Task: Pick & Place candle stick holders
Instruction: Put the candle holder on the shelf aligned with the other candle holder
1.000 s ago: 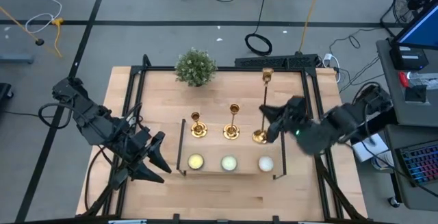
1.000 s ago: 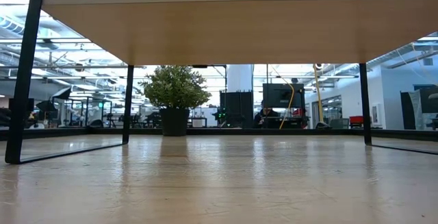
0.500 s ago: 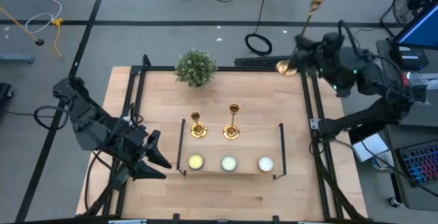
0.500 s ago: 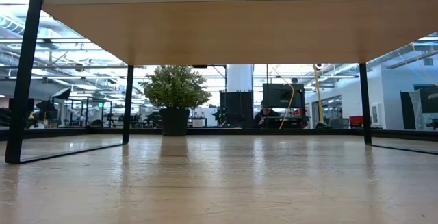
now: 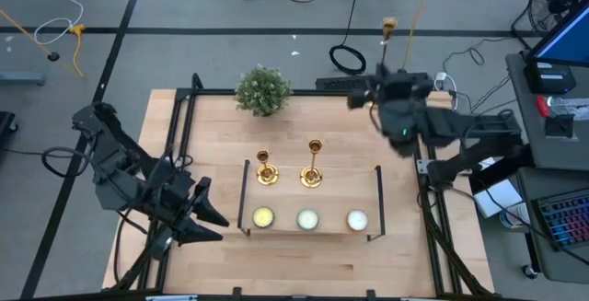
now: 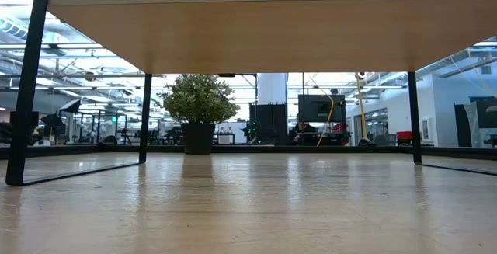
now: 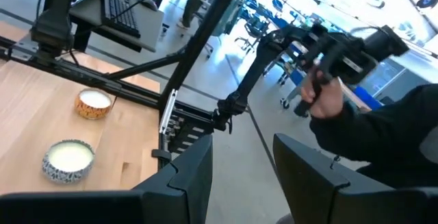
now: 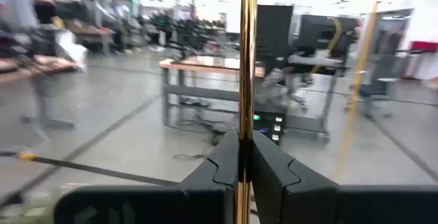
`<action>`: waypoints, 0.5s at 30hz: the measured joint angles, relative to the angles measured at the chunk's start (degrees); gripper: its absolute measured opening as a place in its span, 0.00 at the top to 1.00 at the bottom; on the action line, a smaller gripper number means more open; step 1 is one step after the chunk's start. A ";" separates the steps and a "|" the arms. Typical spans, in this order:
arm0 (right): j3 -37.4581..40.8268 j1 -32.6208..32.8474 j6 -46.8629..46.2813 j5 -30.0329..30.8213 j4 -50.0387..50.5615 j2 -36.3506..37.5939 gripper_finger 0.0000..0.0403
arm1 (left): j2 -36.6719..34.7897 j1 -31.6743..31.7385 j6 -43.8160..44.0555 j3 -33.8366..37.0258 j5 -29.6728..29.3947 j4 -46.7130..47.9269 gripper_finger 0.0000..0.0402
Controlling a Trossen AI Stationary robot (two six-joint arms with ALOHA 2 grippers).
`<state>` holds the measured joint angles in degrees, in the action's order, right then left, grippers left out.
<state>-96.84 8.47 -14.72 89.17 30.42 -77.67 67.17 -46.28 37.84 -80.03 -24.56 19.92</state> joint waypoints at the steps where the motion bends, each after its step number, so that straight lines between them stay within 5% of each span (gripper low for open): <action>1: -0.02 1.51 -0.08 0.66 -1.71 -0.78 0.97 | 0.08 -0.20 0.01 0.00 -0.06 0.04 0.60; 9: 1.08 8.21 -7.16 0.74 -3.45 -3.95 0.97 | 0.78 -0.50 0.04 0.00 1.06 1.01 0.60; 15: 10.00 11.48 -15.65 0.74 -5.62 -1.64 0.97 | 1.07 -0.79 0.86 0.00 1.79 1.32 0.60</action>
<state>-86.84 19.94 -30.37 89.91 24.80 -79.31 68.25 -47.07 38.69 -80.03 -22.76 21.23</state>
